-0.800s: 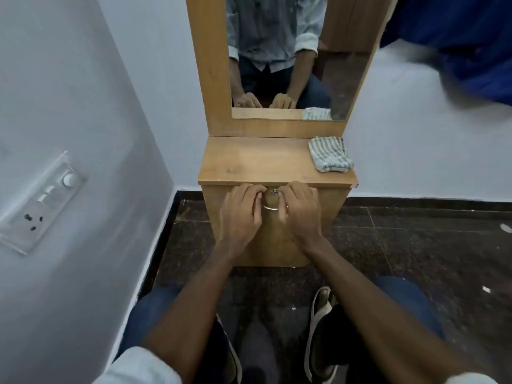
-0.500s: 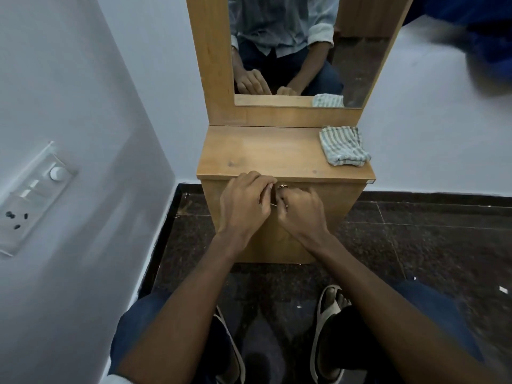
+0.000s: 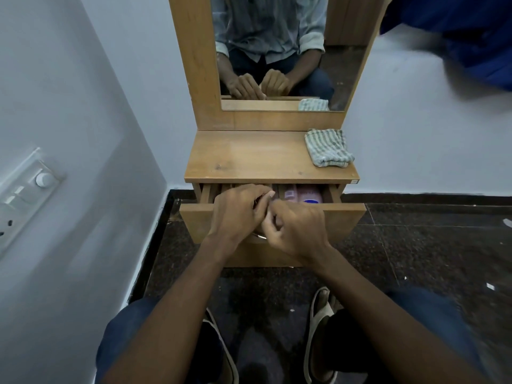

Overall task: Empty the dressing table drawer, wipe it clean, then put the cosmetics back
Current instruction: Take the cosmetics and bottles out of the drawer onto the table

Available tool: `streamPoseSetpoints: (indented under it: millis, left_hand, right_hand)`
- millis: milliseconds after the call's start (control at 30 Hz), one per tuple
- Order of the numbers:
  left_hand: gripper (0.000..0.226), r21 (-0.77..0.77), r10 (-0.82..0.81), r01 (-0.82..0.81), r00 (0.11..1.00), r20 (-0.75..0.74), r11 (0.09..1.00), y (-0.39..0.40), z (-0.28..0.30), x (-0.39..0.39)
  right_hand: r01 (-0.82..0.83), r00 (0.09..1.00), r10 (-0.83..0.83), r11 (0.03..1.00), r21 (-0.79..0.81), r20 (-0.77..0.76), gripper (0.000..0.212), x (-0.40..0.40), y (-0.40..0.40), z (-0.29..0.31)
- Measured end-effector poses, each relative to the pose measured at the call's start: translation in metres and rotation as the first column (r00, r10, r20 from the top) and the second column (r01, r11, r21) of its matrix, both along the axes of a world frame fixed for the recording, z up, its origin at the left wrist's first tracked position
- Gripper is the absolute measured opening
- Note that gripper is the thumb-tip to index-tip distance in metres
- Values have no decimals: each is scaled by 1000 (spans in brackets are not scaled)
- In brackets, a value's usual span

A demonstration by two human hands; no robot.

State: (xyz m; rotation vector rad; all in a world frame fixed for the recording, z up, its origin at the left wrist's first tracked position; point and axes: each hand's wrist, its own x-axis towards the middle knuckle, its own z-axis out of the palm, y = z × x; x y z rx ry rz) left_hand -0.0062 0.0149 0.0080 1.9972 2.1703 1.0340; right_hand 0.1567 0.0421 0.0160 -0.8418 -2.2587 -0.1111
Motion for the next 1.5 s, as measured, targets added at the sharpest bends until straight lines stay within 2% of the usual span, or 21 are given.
streamPoseSetpoints:
  millis: [67, 133, 233, 333, 467, 533, 767, 833, 933, 1067, 1233, 1433, 1500]
  left_hand:
    - [26, -36, -14, 13, 1000, -18, 999, 0, 4, 1]
    - [28, -64, -8, 5, 999, -43, 998, 1, 9, 2]
    - [39, -119, 46, -57, 995, -93, 991, 3, 13, 0]
    - [40, -195, 35, -67, 985, -166, 978, 9, 17, -2]
    - [28, -274, -64, 20, 987, -150, 962, 12, 25, 4]
    - [24, -346, -108, 70, 990, -92, 936, 9, 28, 5]
    - [18, -504, -206, 185, 978, 13, 844, 5, 32, 9]
    - [17, -458, -180, 171, 983, 23, 873, 4, 33, 9]
    - [16, -389, -93, 77, 995, -24, 918, 6, 34, 8]
    - [11, -401, -55, 29, 997, -52, 916, 8, 32, 11]
    - [8, -433, -57, 26, 997, -60, 901, 9, 28, 18]
    - [6, -499, -72, 36, 996, -53, 866, 8, 27, 24]
    - [8, -502, -74, 35, 995, -60, 864, 8, 26, 25]
  right_hand:
    - [13, 997, -10, 999, 43, -76, 14, 0, 6, 9]
    - [82, 995, -84, 996, -41, -61, 10, 3, 19, 21]
    - [242, 970, -219, 922, -302, 110, 13, 9, 36, 28]
    - [292, 952, -228, 879, -377, 206, 15, 15, 43, 31]
    - [299, 933, -134, 806, -510, 336, 14, 16, 52, 33]
    - [310, 912, -61, 749, -585, 406, 12, 18, 59, 32]
    - [291, 825, 181, 676, -677, 535, 3, 23, 52, 20]
    - [274, 812, 234, 655, -704, 534, 8, 25, 51, 21]
    - [276, 783, 347, 550, -788, 516, 12, 28, 52, 25]
    - [339, 752, 447, 368, -866, 484, 12, 29, 51, 35]
    - [439, 710, 522, 196, -877, 473, 22, 29, 46, 45]
    - [431, 672, 607, 144, -891, 423, 23, 31, 44, 44]
    - [411, 709, 571, 141, -900, 413, 23, 33, 46, 42]
